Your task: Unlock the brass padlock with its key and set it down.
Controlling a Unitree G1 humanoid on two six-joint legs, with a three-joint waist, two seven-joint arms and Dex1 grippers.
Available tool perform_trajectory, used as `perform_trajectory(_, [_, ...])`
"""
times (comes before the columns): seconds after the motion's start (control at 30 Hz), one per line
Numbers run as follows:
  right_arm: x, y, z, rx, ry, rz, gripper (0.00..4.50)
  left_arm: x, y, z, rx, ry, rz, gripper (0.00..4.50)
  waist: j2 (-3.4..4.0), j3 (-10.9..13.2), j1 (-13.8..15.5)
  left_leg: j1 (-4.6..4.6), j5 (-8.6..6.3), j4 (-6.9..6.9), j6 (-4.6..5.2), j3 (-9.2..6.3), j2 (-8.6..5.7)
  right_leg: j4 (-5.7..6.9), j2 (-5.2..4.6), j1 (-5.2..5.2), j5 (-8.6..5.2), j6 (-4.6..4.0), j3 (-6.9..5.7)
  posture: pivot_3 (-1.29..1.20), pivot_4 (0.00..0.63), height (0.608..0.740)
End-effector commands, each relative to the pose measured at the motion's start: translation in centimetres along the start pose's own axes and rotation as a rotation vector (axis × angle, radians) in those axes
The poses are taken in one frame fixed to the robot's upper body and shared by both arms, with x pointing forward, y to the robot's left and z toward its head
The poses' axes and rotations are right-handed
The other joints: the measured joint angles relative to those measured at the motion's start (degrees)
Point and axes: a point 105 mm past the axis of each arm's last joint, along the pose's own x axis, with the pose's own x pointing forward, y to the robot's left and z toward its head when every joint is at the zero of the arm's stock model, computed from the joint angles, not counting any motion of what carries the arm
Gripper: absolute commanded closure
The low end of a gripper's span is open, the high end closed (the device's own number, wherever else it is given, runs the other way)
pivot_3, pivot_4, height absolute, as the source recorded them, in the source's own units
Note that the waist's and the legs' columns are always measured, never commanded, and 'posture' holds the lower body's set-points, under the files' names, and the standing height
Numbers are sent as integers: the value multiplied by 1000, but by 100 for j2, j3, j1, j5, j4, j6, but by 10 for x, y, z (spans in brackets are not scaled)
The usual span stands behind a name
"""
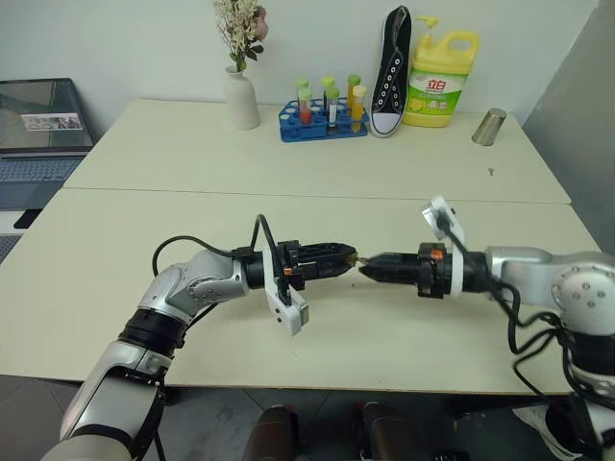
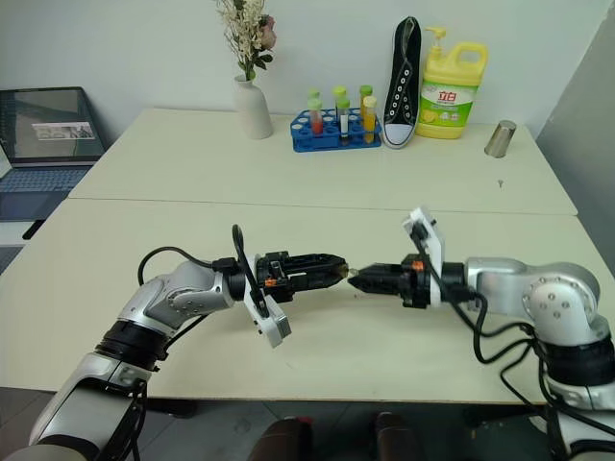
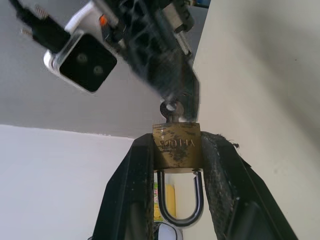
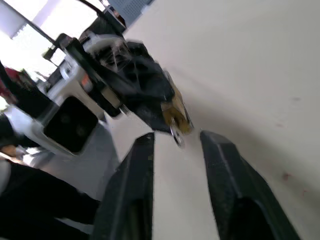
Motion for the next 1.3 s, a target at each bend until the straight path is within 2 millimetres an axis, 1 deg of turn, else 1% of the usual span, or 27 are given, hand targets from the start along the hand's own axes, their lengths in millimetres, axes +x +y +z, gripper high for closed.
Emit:
perform_trajectory(0.03, [-4, 12, 4, -156, -36, 42, 1722, 1, 10, 3, 22, -15, 26, 3538, 0, 0, 1, 1, 0, 0, 0, 1, -1, 0, 0, 0, -1, 1, 0, 0, 150, 740])
perform_trajectory(0.07, [-5, 13, 4, -162, -45, 49, 1360, 1, 10, 3, 21, -14, 26, 3538, 0, 0, 1, 2, 0, 0, 0, 0, 1, 1, 0, 0, -2, 4, 0, 0, 150, 740])
perform_trajectory(0.13, [-2, 11, 10, -189, -102, 25, 610, 1, 10, 2, 19, -12, 28, 3538, 0, 0, -33, 6, 0, 0, 0, 3, 3, 5, 2, 0, -2, 4, 1, 0, 150, 740])
perform_trajectory(0.17, [0, 10, 13, -198, -127, 12, 308, 1, 10, 2, 17, -11, 28, 3538, 0, 0, -51, 7, 0, 1, 0, 2, 5, 6, 3, 0, -2, 4, 1, 0, 150, 740])
perform_trajectory(0.33, [11, 3, 17, -218, -166, -25, 272, 2, 9, 2, 14, -15, 24, 3538, 0, 0, -86, 7, 1, 0, -1, 1, 5, 8, 4, 1, -2, 3, 1, 0, 150, 740])
perform_trajectory(0.5, [21, 5, 17, -208, -173, 1, 272, 3, 10, 1, 13, -13, 29, 3538, 0, 0, -87, 7, 1, 1, -1, 4, 1, 7, 2, 1, 1, -1, 1, 0, 150, 740])
perform_trajectory(0.6, [25, 1, 15, -195, -168, -2, 272, 2, 10, 1, 10, -8, 33, 3538, 0, 0, -88, 7, 1, 0, -1, 2, 1, 7, 1, 1, 1, -2, 1, 0, 150, 740])
perform_trajectory(0.7, [27, -1, 15, -193, -162, -2, 872, 2, 10, 1, 8, -5, 35, 3538, 0, 0, -88, 7, 1, 0, -1, 3, 1, 7, 1, 1, 1, -2, 1, 0, 150, 740])
perform_trajectory(1.0, [28, 0, 18, -193, -166, 17, 4235, 2, 9, 1, 3, 1, 32, 3538, 0, 0, -88, 7, 1, 0, -1, 2, 1, 8, 1, 1, 1, -2, 0, 0, 150, 740])
perform_trajectory(1.03, [27, 1, 18, -198, -163, 19, 4364, 2, 8, 1, 2, 2, 33, 3538, 0, 0, -88, 7, 1, 1, -1, 2, 1, 8, 1, 1, 1, -2, -1, 0, 150, 740])
perform_trajectory(1.2, [28, 3, 18, -201, -161, 36, 4357, 1, 6, 1, -9, 3, 24, 3538, 0, 0, -88, 7, 0, 0, -1, 2, 1, 7, 1, 1, 1, -2, 1, 0, 150, 740])
perform_trajectory(1.3, [28, 4, 18, -204, -163, 43, 4357, 0, 5, 3, -45, -11, 29, 3538, 0, 0, -89, 7, 1, 0, -1, 2, 1, 8, 1, 1, 1, -2, 0, 0, 150, 740])
